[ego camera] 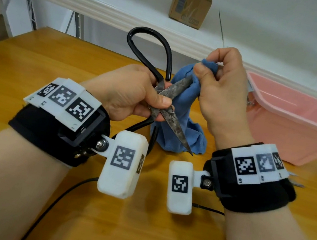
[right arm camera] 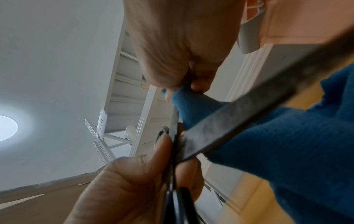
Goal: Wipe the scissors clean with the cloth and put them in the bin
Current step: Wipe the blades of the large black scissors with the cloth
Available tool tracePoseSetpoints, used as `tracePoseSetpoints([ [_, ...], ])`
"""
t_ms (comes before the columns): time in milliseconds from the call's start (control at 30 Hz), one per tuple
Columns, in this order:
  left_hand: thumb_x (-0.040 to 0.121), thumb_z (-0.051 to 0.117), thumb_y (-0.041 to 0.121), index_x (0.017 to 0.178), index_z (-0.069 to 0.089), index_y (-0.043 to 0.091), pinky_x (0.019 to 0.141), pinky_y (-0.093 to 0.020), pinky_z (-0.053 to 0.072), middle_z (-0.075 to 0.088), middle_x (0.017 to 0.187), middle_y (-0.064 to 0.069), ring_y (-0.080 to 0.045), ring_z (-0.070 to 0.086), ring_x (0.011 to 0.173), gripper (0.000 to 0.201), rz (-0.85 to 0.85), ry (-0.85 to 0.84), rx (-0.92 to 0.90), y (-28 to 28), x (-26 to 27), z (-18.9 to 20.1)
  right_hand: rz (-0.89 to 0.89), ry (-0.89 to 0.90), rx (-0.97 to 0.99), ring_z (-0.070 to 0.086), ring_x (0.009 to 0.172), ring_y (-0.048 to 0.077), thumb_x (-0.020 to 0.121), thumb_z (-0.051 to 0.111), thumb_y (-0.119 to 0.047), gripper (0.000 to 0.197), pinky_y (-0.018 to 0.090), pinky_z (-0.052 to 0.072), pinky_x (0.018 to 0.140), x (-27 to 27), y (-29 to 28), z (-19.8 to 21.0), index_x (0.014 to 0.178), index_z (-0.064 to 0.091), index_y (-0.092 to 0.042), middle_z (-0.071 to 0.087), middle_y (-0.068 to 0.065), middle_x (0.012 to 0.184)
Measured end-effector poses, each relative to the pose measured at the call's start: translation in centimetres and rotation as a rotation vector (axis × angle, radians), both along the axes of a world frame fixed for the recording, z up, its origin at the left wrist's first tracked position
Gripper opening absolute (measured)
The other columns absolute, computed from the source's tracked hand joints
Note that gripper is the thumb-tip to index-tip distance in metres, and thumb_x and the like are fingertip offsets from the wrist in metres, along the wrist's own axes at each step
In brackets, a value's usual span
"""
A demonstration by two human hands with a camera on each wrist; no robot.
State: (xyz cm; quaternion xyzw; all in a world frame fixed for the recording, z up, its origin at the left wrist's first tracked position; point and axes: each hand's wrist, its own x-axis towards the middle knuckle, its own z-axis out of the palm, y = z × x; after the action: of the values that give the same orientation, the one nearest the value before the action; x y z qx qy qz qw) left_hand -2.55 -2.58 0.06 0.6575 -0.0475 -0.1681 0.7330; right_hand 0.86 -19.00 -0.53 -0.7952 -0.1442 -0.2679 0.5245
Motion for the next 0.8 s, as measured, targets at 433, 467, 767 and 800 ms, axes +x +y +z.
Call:
tracePoseSetpoints([
  [433, 0.085, 0.055, -0.014, 0.092, 0.060, 0.006, 0.062, -0.031, 0.061, 0.066, 0.081, -0.009, -0.021, 0.071, 0.074, 0.022, 0.019, 0.000, 0.022, 0.3, -0.1, 0.1, 0.066, 0.122, 0.153, 0.067, 0.061, 0.010, 0.099, 0.059, -0.013, 0.019, 0.022, 0.050, 0.050, -1.2, -0.7, 1.4, 0.106, 0.045, -0.024, 0.066, 0.005, 0.075],
  [467, 0.086, 0.055, -0.014, 0.091, 0.060, 0.006, 0.062, -0.031, 0.061, 0.066, 0.081, -0.008, -0.021, 0.071, 0.074, 0.022, 0.023, 0.000, 0.020, 0.3, -0.1, 0.1, 0.050, 0.125, 0.170, 0.067, 0.062, 0.011, 0.099, 0.060, -0.014, 0.019, 0.022, 0.051, 0.050, -1.3, -0.9, 1.5, 0.108, 0.045, -0.022, 0.067, 0.004, 0.077],
  [767, 0.086, 0.055, -0.013, 0.090, 0.061, 0.005, 0.062, -0.029, 0.061, 0.068, 0.078, -0.005, -0.021, 0.073, 0.075, 0.020, 0.038, 0.024, 0.002, 0.9, 0.2, 0.1, 0.029, 0.268, 0.393, 0.074, 0.086, 0.019, 0.100, 0.060, -0.020, 0.018, 0.023, 0.055, 0.053, -0.6, -1.6, 1.6, 0.114, 0.057, -0.009, 0.070, 0.011, 0.102],
  [800, 0.086, 0.054, -0.014, 0.090, 0.061, 0.005, 0.062, -0.029, 0.061, 0.069, 0.074, -0.004, -0.021, 0.073, 0.074, 0.020, 0.036, 0.027, 0.003, 0.9, 0.3, 0.1, 0.041, 0.278, 0.415, 0.074, 0.088, 0.020, 0.100, 0.060, -0.021, 0.017, 0.024, 0.056, 0.055, -0.6, -1.6, 1.7, 0.112, 0.057, -0.009, 0.069, 0.012, 0.106],
])
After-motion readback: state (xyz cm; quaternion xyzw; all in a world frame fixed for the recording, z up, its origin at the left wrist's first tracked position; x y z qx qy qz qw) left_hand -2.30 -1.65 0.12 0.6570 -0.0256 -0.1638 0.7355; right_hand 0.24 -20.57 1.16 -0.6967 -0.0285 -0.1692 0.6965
